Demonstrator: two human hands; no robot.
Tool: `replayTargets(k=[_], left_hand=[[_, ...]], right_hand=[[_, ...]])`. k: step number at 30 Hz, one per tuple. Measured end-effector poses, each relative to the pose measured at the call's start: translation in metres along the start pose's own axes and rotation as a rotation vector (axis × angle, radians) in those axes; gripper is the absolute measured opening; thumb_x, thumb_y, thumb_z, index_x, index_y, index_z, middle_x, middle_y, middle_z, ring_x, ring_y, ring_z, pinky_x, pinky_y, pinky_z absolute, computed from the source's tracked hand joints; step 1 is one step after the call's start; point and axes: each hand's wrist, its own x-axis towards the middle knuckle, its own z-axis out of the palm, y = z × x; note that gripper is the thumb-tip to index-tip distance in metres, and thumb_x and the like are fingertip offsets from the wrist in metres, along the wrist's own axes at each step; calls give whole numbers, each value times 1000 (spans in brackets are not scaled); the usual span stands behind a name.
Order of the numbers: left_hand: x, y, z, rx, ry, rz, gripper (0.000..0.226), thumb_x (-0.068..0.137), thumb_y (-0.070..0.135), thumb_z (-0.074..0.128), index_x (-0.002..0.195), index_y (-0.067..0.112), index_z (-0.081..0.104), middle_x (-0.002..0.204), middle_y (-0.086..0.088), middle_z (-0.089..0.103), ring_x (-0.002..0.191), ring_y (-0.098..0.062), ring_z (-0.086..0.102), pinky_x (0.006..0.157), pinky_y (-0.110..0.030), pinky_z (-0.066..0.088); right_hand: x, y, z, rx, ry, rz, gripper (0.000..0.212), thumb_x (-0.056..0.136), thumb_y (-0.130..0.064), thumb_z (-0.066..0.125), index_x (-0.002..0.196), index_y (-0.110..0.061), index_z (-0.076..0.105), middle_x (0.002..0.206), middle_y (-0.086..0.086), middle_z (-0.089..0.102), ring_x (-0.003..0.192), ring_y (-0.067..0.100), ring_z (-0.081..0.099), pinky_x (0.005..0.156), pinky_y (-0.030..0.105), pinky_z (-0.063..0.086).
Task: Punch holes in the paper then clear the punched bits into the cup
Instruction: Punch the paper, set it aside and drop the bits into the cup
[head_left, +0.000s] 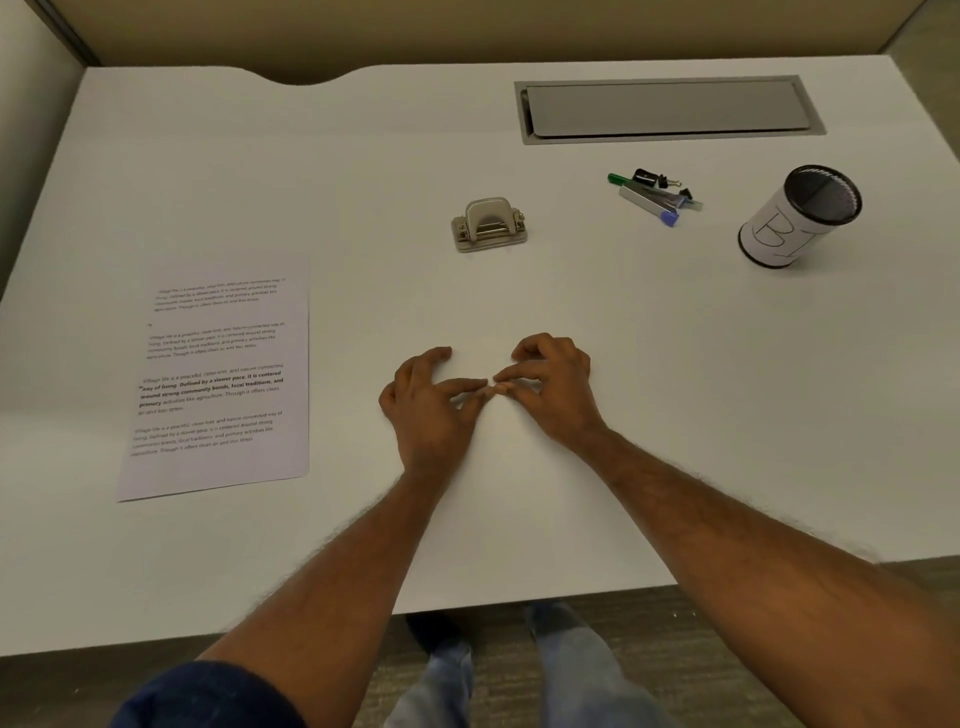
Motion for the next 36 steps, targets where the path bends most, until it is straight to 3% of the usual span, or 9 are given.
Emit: replayTargets(k=[5,10,19,23,26,28,30,32,36], left_hand=[[0,5,1,22,11,-9,18,84,50,67,84,35,77,133,13,54,128,-14,41,100,-30,17],[3,11,0,86,-26,59,16,89,38,65,85,28,77,133,6,54,129,-19,44,99,-38,26],[9,14,7,190,-118,144,19,95,23,55,87,15,71,123,-3,52,122,-21,40,95,-34,22],[18,11,3,138,-152,119,18,96,23,54,90,14,69,114,0,51,111,-18,43,90,-31,22],[29,20,-6,-103,-150,-9,15,97,21,54,91,14,66,104,6,51,97,-9,45,86,-32,33],[38,32,-12,-294,-123,-92,14,98,22,55,87,15,61,100,2,55,92,-11,52,81,-23,43],[46,47,-17,-391,-117,-155,15,98,25,55,86,17,59,99,0,58,93,-14,56,75,-14,40],[53,62,-17,-419,-155,-171,16,98,27,55,90,16,62,100,-1,62,95,-13,57,78,-18,38],[66,102,-12,-436,-262,-113,22,99,28,54,93,11,66,99,-4,67,94,-15,59,75,-18,38]], right_hand=[[1,0,4,-73,-6,-17,11,86,-40,65,87,-34,74,97,-13,57,101,13,48,92,35,28],[6,-3,9,-198,-76,-28,14,91,-30,58,91,-27,71,98,-8,55,101,18,46,91,32,20],[10,-10,13,-318,-155,12,22,96,-21,43,95,-24,65,103,-2,52,100,22,44,89,35,25],[12,-9,0,-165,-158,113,19,95,-17,47,92,-22,65,106,1,55,102,24,46,90,37,28],[14,-10,-20,55,-129,214,15,96,-20,50,89,-19,64,104,2,58,103,23,49,94,40,33],[17,-13,-34,195,-111,276,15,96,-22,52,84,-19,61,99,0,57,101,22,53,94,41,39],[20,-14,-48,324,-92,320,14,97,-21,53,86,-17,61,97,-1,57,96,18,55,89,36,42],[22,-14,-62,411,-81,353,13,97,-19,53,94,-11,63,97,1,58,93,14,53,85,28,41],[30,-9,-94,473,-55,379,19,98,-18,53,96,-3,64,88,3,59,82,12,51,81,29,42]])
